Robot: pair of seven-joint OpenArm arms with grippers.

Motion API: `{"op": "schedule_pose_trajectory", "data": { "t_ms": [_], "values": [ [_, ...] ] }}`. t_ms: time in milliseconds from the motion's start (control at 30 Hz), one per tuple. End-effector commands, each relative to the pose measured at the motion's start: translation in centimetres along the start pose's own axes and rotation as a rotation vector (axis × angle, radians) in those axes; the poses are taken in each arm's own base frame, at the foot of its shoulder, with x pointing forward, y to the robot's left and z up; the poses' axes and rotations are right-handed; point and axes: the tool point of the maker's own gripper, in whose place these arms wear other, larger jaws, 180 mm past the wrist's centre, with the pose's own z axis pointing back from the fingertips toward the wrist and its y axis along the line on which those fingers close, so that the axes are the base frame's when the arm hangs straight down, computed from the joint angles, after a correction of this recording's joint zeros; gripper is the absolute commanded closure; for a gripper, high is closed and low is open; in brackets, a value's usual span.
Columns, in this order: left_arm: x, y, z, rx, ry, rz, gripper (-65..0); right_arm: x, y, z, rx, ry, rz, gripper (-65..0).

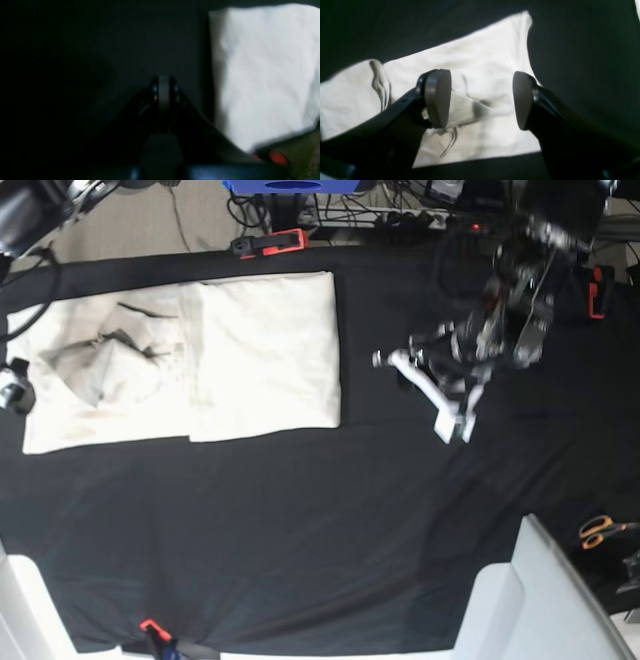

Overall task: Fold the T-shirt properly
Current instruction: 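Release the shirt and raise the left gripper away, then grasp the collar end of the strip with the right gripper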

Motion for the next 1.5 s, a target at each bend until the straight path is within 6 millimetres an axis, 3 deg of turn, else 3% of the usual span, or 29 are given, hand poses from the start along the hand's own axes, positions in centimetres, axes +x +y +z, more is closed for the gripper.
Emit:
{"op": "schedule_pose_trajectory", "data": {
  "t_ms": [0,133,400,567,800,1000,1300,1467],
  "values": [
    [1.4,0.6,1.0,0.003,-0.069,0.02,0.0,1.5,-0.2,-0.2,0.046,-0.046,-0.037,-38.9],
    [0.0,4.1,2.6,0.08,-0.15,0.104,0.0,0.3,-2.8,-1.6,0.127,-0.026,-0.232,-51.8],
    [-1.8,5.2,4.4,-0.008,-0.197,0.04,0.0,0.6,-8.4,-1.8,0.094,-0.054,-0.364,-53.0],
    [-1.6,5.9,4.8,-0.001,-0.214,0.05,0.0,-0.3,-10.2,-2.6,0.085,-0.027,-0.43,-53.0],
    [-1.6,5.6,4.7,-0.01,-0.212,0.049,0.0,-3.1,-7.5,-5.5,0.125,0.073,-0.406,-53.0],
    [-1.6,5.5,4.6,-0.009,-0.218,0.059,0.0,-3.5,-6.6,-6.0,0.141,0.089,-0.404,-52.8],
    [-1.7,5.3,4.5,-0.014,-0.214,0.057,0.0,-5.9,-3.8,-7.4,0.178,0.201,-0.329,-52.4],
    [-2.7,6.1,4.0,0.002,-0.187,0.073,0.0,-6.5,-3.6,-7.4,0.178,0.221,-0.319,-52.2]
  ]
}}
